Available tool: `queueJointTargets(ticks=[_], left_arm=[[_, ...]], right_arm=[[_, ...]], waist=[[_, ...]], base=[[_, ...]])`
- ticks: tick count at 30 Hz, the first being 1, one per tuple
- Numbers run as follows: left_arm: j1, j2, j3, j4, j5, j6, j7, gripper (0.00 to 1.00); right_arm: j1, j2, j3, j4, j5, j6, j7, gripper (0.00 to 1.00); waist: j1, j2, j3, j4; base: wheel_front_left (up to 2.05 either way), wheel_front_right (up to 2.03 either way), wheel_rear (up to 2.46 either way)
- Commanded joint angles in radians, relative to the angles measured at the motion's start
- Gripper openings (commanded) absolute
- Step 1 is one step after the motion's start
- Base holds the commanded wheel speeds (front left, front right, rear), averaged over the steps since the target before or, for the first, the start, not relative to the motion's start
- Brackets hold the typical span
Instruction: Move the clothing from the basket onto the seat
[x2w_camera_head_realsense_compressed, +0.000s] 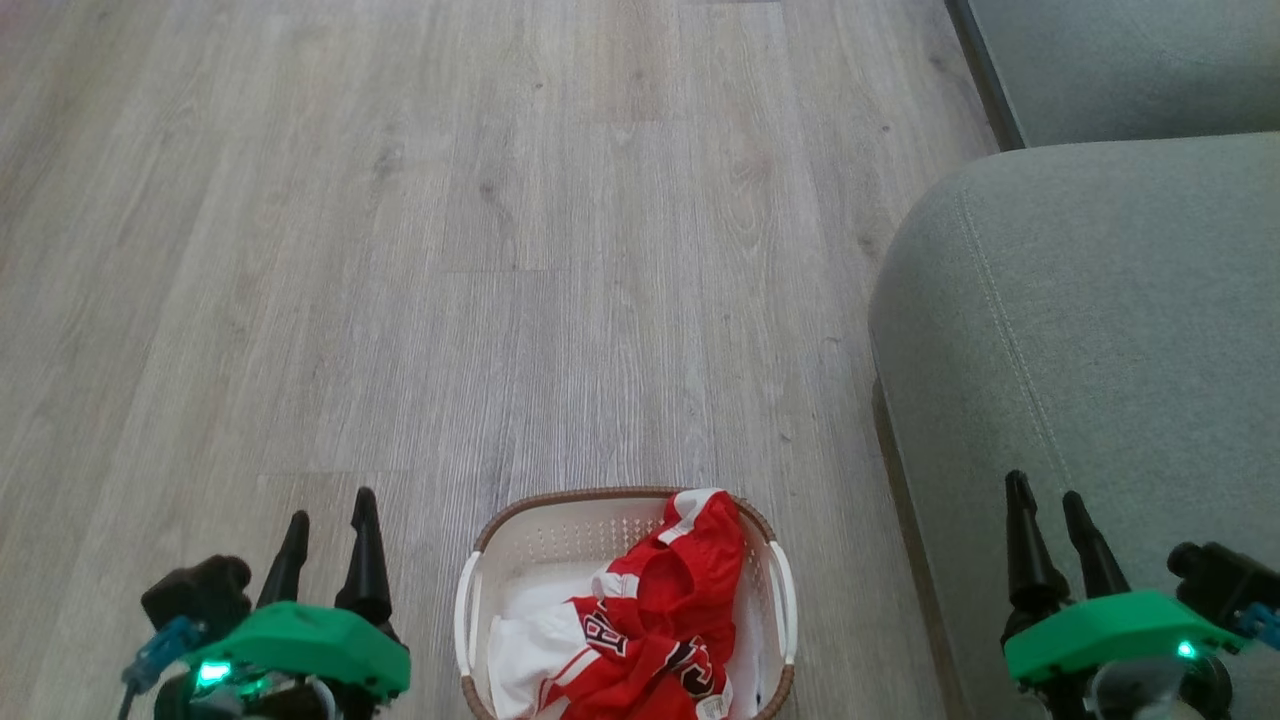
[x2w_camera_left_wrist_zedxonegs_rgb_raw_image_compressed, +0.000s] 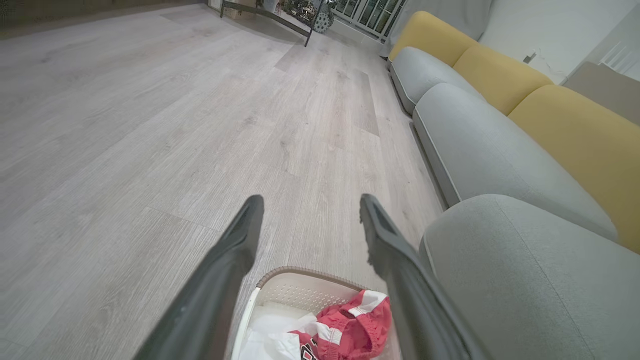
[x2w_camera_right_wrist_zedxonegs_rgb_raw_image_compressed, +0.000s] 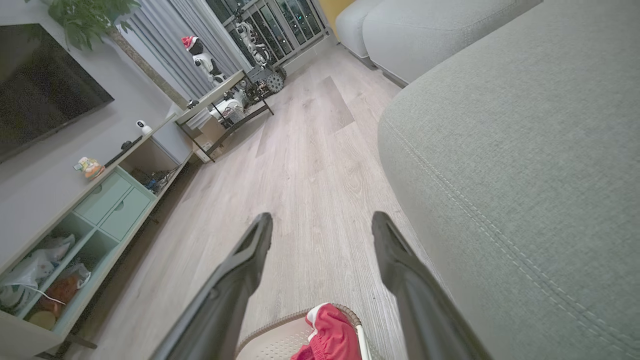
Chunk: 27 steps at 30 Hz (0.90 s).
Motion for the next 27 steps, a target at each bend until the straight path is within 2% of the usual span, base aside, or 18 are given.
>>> queueJointTargets(ticks=[1, 14, 27], left_arm=[[-0.023, 0.019, 0.015, -0.043, 0.030, 0.009, -0.015, 1.00], [-0.012, 0.026, -0.001, -0.045, 0.151, 0.037, -0.059, 1.00], [0.000, 0.013, 0.007, -0.034, 0.284, 0.037, -0.103, 1.00]], right_arm=[[-0.015, 0.001, 0.021, -0.041, -0.030, 0.005, -0.017, 1.00], [-0.005, 0.001, 0.043, -0.060, -0.191, 0.006, -0.060, 1.00], [0.005, 0.001, 0.056, -0.082, -0.354, 0.007, -0.104, 1.00]], waist=[[-0.0001, 0.0000, 0.000, 0.000], [-0.0001, 0.0000, -0.003, 0.001], [-0.0001, 0.0000, -0.004, 0.003]], base=[[0.00, 0.00, 0.00], [0.00, 0.00, 0.00], [0.00, 0.00, 0.00]])
